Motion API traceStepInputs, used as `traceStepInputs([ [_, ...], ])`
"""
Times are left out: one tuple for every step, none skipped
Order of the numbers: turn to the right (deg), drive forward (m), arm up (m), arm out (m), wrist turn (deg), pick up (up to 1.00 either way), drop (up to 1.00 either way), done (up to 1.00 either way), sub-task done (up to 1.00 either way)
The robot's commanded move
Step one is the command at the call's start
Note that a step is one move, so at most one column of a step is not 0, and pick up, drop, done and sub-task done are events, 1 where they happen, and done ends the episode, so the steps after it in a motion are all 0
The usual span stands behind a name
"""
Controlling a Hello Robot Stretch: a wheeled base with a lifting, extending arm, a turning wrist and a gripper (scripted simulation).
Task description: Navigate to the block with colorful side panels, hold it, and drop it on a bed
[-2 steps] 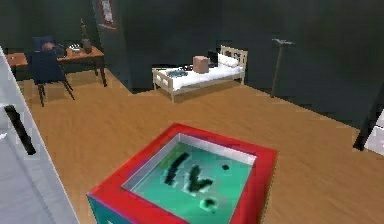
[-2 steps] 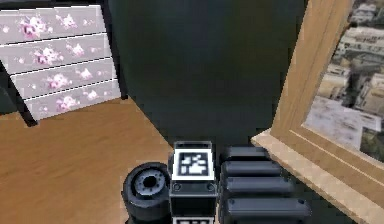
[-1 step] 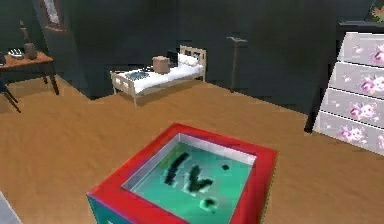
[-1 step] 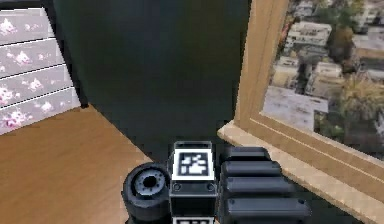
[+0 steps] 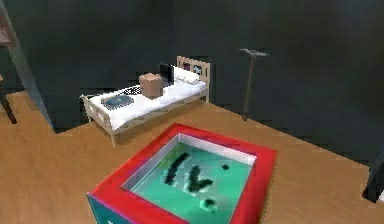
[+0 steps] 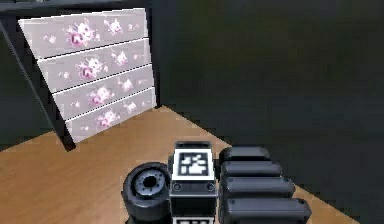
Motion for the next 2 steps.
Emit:
traceStepInputs([
  [3.0,0.00,0.00,0.00,0.0,0.00,0.00,0.00,0.00],
  [0.0,1.00,0.00,0.00,0.0,0.00,0.00,0.00,0.00],
])
